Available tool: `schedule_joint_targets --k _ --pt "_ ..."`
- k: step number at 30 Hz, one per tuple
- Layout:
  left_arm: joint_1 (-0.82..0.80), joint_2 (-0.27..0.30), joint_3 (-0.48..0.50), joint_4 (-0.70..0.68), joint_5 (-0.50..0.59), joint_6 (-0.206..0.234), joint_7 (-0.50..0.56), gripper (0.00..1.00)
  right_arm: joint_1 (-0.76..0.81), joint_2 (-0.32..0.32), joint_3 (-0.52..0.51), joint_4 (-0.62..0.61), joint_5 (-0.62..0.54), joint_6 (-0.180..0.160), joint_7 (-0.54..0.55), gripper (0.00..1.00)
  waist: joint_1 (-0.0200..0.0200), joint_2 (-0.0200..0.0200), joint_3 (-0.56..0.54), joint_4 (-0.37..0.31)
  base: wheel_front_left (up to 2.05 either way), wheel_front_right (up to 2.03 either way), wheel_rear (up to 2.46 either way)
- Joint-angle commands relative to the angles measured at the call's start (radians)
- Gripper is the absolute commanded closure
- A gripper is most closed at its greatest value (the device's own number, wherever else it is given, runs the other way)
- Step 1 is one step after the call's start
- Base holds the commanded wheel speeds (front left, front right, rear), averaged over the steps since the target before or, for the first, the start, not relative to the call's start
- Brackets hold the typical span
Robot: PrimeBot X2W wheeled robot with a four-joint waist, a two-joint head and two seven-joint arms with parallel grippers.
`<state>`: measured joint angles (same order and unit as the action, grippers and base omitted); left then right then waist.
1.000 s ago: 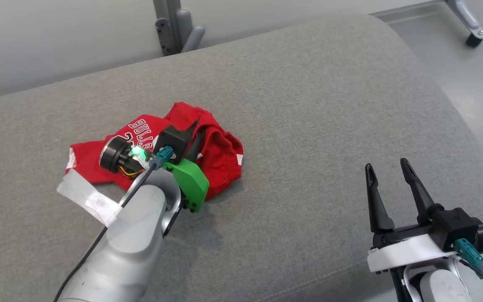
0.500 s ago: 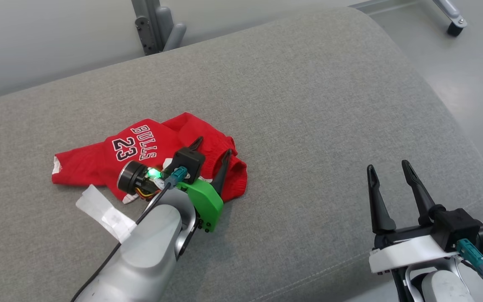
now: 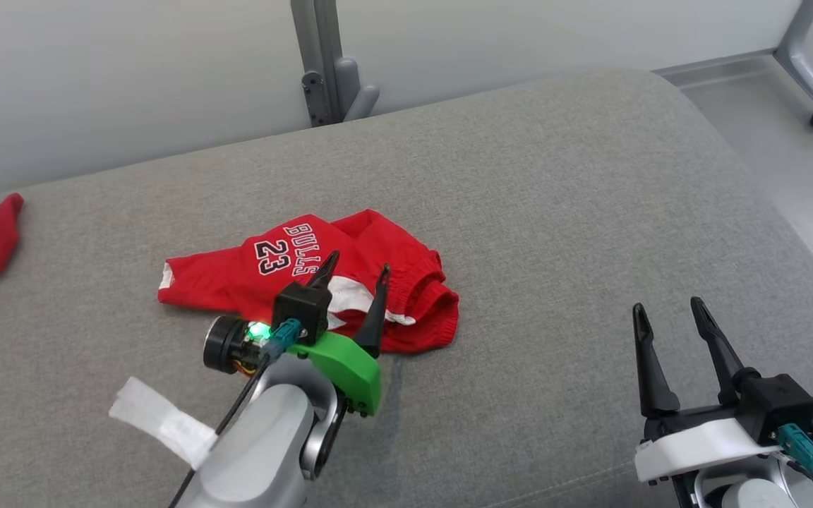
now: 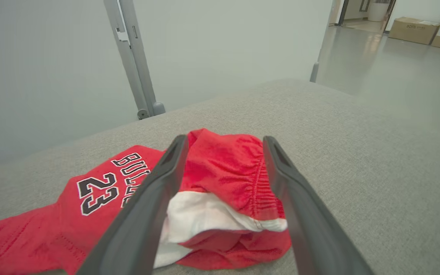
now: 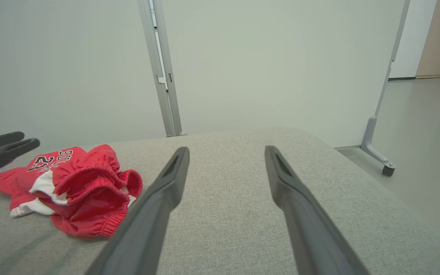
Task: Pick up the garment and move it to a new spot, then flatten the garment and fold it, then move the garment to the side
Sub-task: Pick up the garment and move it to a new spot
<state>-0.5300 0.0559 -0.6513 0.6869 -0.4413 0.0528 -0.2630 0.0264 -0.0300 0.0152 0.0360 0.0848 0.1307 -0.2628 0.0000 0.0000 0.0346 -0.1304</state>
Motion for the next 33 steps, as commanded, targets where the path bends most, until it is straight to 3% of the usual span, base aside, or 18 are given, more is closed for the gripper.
schedule_joint_targets --k 1,8,16,33 --pt "0.04 0.018 0.019 -0.026 0.011 0.013 -0.002 0.0 0.012 -0.003 -0.005 -0.001 -0.009 0.0 -0.004 0.0 0.0 0.0 -0.032 0.036 0.0 0.0 0.0" --pt "0.21 0.057 0.16 -0.223 0.062 0.063 -0.002 0.0 0.017 -0.003 -0.042 -0.014 -0.029 0.0 -0.004 0.0 0.0 0.0 -0.056 0.075 0.0 0.0 0.0" --pt "0.393 0.069 0.299 -0.338 0.111 0.081 -0.002 0.0 0.033 -0.003 -0.067 -0.02 -0.034 0.0 -0.004 0.0 0.0 0.0 -0.074 0.116 0.0 0.0 0.0" --pt "0.543 0.028 0.433 -0.379 0.187 0.026 -0.002 0.0 0.074 -0.003 -0.057 0.0 -0.01 0.0 -0.004 0.0 0.0 0.0 -0.09 0.143 0.0 0.0 0.0"
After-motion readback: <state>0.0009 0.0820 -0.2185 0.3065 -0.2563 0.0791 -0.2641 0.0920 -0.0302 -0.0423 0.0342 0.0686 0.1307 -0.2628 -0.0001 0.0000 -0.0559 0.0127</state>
